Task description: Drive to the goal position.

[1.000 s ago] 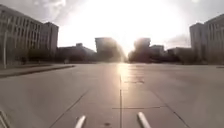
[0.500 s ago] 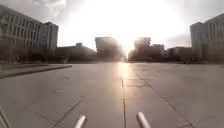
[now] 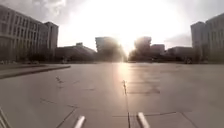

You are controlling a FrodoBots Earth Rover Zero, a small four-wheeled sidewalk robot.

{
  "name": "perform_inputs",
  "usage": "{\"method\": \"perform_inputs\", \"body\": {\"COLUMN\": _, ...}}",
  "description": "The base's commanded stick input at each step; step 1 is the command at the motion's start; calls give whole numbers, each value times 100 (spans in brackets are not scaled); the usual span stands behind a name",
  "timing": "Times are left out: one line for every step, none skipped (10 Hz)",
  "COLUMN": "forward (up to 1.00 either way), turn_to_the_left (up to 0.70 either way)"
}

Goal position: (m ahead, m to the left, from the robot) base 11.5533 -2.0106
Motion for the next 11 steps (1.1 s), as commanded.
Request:
{"method": "perform_inputs", "body": {"forward": 100, "turn_to_the_left": 0}}
{"method": "perform_inputs", "body": {"forward": 100, "turn_to_the_left": 0}}
{"method": "perform_inputs", "body": {"forward": 100, "turn_to_the_left": 0}}
{"method": "perform_inputs", "body": {"forward": 100, "turn_to_the_left": 0}}
{"method": "perform_inputs", "body": {"forward": 100, "turn_to_the_left": 0}}
{"method": "perform_inputs", "body": {"forward": 100, "turn_to_the_left": 0}}
{"method": "perform_inputs", "body": {"forward": 100, "turn_to_the_left": 0}}
{"method": "perform_inputs", "body": {"forward": 100, "turn_to_the_left": 0}}
{"method": "perform_inputs", "body": {"forward": 100, "turn_to_the_left": 0}}
{"method": "perform_inputs", "body": {"forward": 100, "turn_to_the_left": 0}}
{"method": "perform_inputs", "body": {"forward": 100, "turn_to_the_left": 0}}
